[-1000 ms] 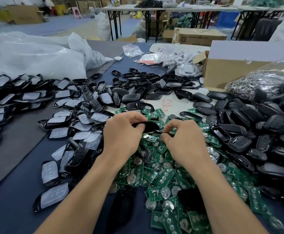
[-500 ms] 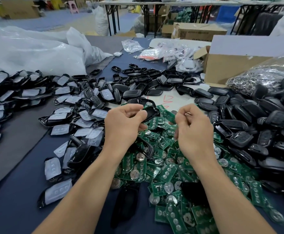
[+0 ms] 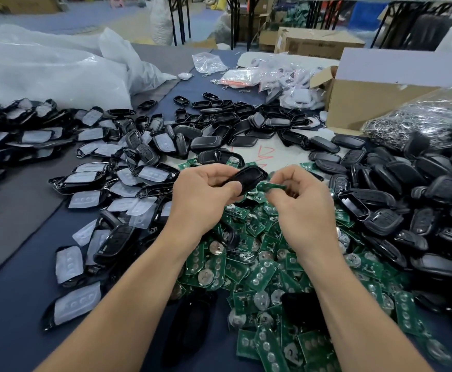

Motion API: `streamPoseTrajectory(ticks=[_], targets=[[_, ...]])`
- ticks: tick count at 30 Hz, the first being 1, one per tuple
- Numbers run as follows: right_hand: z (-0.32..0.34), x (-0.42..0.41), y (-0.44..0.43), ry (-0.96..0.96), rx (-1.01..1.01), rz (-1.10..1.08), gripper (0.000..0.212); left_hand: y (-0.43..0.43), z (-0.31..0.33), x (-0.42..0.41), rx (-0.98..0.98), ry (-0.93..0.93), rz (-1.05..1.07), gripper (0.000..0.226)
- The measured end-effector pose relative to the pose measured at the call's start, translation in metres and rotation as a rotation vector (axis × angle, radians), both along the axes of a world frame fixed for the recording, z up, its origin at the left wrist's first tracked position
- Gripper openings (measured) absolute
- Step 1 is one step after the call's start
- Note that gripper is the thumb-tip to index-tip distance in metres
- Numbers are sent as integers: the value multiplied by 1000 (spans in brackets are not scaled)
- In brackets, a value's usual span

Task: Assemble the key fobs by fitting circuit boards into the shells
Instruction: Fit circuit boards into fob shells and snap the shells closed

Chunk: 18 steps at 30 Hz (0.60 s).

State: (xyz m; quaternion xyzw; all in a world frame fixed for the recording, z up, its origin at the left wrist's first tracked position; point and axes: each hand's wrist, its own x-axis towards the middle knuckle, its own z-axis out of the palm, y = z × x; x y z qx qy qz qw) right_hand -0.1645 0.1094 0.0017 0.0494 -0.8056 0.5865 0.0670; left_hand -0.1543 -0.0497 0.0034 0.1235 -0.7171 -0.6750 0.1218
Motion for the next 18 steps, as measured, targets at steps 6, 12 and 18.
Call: streamPoseTrajectory(ticks=[6, 12, 18], targets=[[2, 2, 1, 59, 3, -25, 8, 2, 2, 8, -150, 51, 61, 26], [2, -2, 3, 52, 24, -31, 35, 4, 3, 12, -274, 77, 187, 21], [4, -1, 1, 62, 70, -27, 32, 1, -2, 16, -259, 72, 140, 21]])
